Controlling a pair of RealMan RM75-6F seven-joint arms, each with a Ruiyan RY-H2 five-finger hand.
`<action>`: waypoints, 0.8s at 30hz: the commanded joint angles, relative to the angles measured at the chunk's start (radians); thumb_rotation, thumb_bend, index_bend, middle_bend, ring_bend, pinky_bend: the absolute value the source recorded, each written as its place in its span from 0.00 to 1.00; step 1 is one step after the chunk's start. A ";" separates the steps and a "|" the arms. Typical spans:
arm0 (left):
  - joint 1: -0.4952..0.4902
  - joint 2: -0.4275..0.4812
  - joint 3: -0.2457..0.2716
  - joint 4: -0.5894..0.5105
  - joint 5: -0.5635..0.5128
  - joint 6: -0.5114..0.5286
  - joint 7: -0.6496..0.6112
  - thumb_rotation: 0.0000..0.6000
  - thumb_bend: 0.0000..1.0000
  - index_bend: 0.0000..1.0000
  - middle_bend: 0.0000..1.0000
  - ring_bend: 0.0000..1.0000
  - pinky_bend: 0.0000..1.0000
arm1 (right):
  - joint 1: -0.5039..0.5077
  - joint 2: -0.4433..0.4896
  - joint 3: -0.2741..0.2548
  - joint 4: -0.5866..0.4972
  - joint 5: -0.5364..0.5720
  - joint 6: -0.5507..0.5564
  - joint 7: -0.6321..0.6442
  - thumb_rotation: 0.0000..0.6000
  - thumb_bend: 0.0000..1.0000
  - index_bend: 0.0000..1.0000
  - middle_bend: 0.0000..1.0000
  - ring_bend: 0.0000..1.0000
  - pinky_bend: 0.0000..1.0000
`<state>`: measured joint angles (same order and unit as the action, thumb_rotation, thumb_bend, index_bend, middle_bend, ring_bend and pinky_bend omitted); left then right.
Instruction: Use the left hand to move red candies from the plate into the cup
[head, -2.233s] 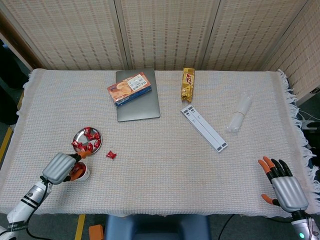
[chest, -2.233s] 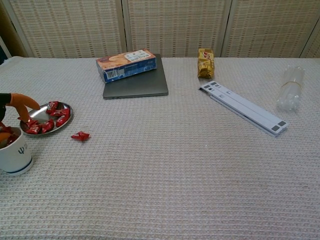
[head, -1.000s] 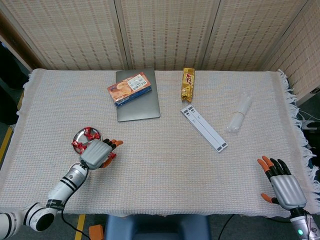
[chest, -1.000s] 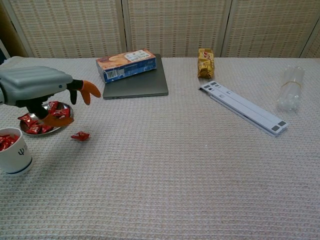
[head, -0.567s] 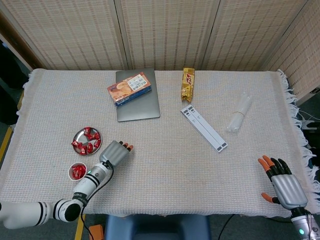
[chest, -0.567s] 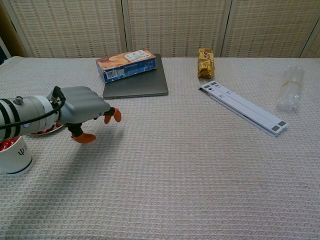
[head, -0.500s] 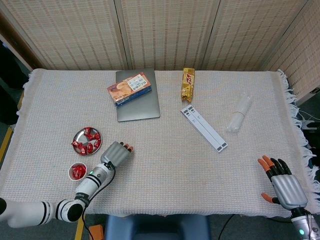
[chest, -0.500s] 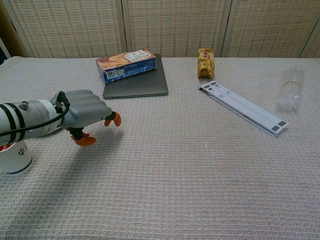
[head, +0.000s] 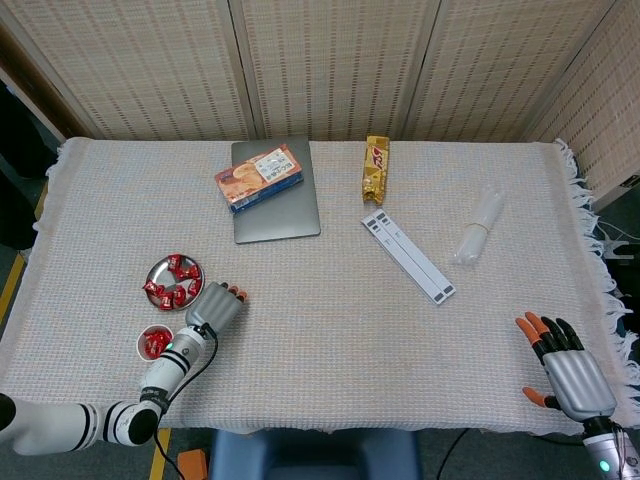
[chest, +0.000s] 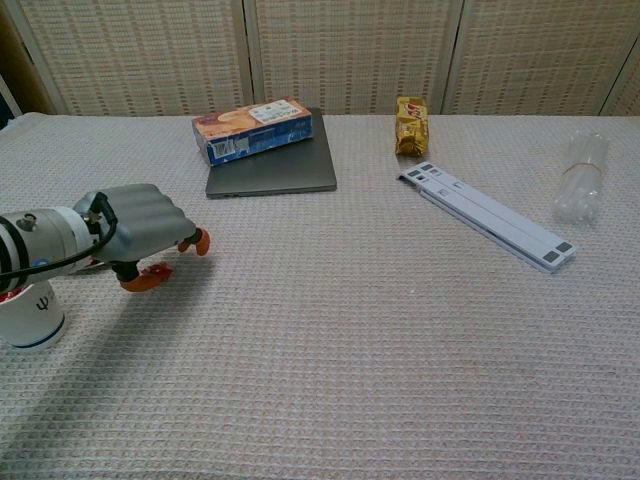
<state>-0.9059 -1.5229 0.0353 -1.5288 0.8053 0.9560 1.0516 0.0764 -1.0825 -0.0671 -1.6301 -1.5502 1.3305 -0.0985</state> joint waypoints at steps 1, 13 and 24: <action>0.009 0.007 0.011 0.002 0.005 0.002 -0.017 1.00 0.39 0.24 0.29 0.35 1.00 | -0.001 -0.001 -0.001 0.000 -0.002 0.003 -0.003 1.00 0.06 0.00 0.00 0.00 0.00; 0.021 -0.006 0.033 0.046 0.034 0.006 -0.050 1.00 0.38 0.34 0.39 0.44 1.00 | -0.006 -0.003 -0.004 -0.001 -0.009 0.012 -0.010 1.00 0.06 0.00 0.00 0.00 0.00; 0.041 -0.014 0.033 0.072 0.098 0.015 -0.116 1.00 0.39 0.48 0.54 0.54 1.00 | -0.005 -0.005 -0.003 -0.002 -0.007 0.010 -0.014 1.00 0.06 0.00 0.00 0.00 0.00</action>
<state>-0.8686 -1.5365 0.0688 -1.4594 0.8941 0.9680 0.9440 0.0711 -1.0871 -0.0703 -1.6321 -1.5572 1.3409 -0.1123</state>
